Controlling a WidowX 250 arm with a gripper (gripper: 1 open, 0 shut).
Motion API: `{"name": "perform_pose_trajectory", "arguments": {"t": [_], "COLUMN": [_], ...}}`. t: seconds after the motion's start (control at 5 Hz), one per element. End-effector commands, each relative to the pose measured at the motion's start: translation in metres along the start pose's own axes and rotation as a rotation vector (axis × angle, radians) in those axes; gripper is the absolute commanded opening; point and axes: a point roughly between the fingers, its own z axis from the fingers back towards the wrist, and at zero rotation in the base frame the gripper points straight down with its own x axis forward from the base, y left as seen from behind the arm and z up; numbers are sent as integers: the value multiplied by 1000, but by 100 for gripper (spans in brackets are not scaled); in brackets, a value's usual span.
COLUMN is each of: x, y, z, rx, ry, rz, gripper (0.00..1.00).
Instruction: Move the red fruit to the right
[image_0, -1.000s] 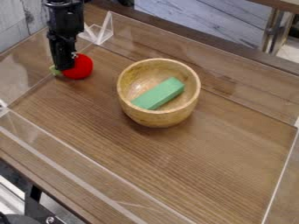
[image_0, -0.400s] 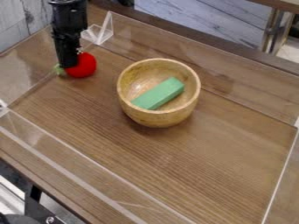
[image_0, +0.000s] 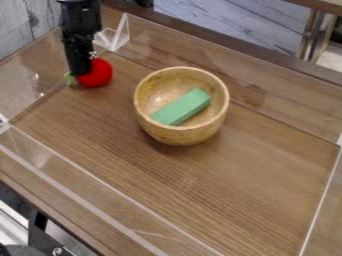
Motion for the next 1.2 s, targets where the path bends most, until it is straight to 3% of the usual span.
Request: {"name": "perform_pose_trajectory", "arguments": {"t": [0.0, 0.4, 0.8, 1.0], "x": [-1, -2, -7, 7], "y": [8, 7, -17, -51], "z": [20, 23, 90, 102], "rx": [30, 4, 67, 54], "ry": [-33, -24, -132, -155], "rz": [13, 18, 132, 152], "gripper": [0, 0, 0, 0]}}
